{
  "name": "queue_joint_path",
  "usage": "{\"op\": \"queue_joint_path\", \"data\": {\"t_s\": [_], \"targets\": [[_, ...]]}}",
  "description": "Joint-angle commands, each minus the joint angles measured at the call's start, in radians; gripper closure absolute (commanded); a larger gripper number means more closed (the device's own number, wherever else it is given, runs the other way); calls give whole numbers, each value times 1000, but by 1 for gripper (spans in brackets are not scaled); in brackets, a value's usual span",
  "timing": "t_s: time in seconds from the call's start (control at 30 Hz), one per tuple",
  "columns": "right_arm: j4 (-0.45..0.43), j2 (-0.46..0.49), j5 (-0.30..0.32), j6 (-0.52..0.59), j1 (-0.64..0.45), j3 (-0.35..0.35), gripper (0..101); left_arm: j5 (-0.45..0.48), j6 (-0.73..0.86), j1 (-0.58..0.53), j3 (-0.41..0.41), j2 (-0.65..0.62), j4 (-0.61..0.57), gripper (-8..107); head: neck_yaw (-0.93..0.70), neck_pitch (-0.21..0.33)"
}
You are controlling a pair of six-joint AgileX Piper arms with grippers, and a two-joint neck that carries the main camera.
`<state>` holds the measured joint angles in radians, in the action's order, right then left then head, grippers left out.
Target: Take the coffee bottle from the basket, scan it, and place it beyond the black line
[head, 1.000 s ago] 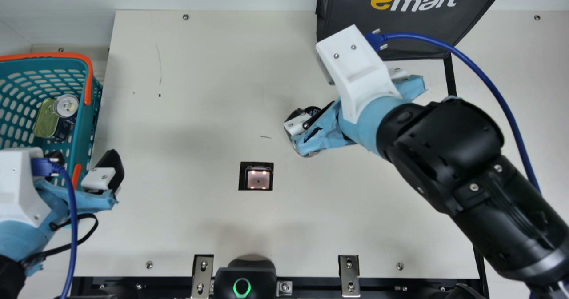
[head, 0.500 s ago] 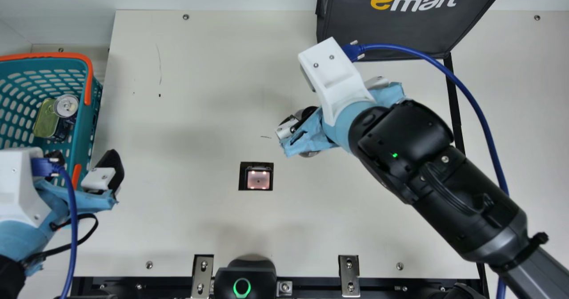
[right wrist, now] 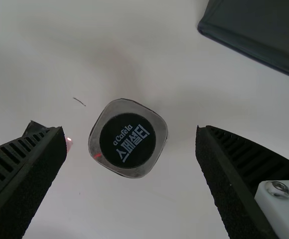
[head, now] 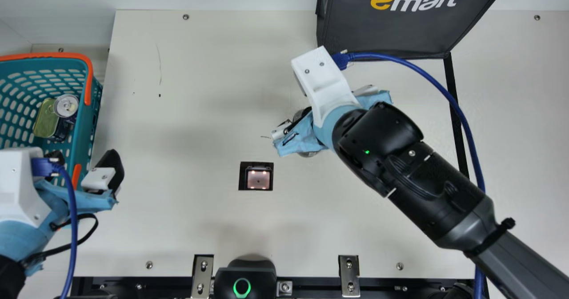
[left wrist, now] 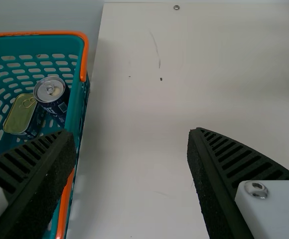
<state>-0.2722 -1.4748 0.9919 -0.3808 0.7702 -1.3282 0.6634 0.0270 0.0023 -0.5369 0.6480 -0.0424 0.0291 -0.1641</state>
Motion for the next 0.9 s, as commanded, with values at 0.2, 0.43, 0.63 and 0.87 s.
{"op": "queue_joint_path", "data": {"t_s": [0.2,0.43,0.63,0.87], "targets": [[-6,-22,-21,-18,3,20,10,0,0,0,0,0,0,9,-2,26],[-9,-45,-40,-23,2,22,31,0,0,0,0,0,0,9,-2,26],[-9,-61,-50,-25,1,17,71,0,0,0,0,0,0,9,-2,26],[-9,-71,-56,-27,0,14,101,0,0,0,0,0,0,9,-2,26]]}}
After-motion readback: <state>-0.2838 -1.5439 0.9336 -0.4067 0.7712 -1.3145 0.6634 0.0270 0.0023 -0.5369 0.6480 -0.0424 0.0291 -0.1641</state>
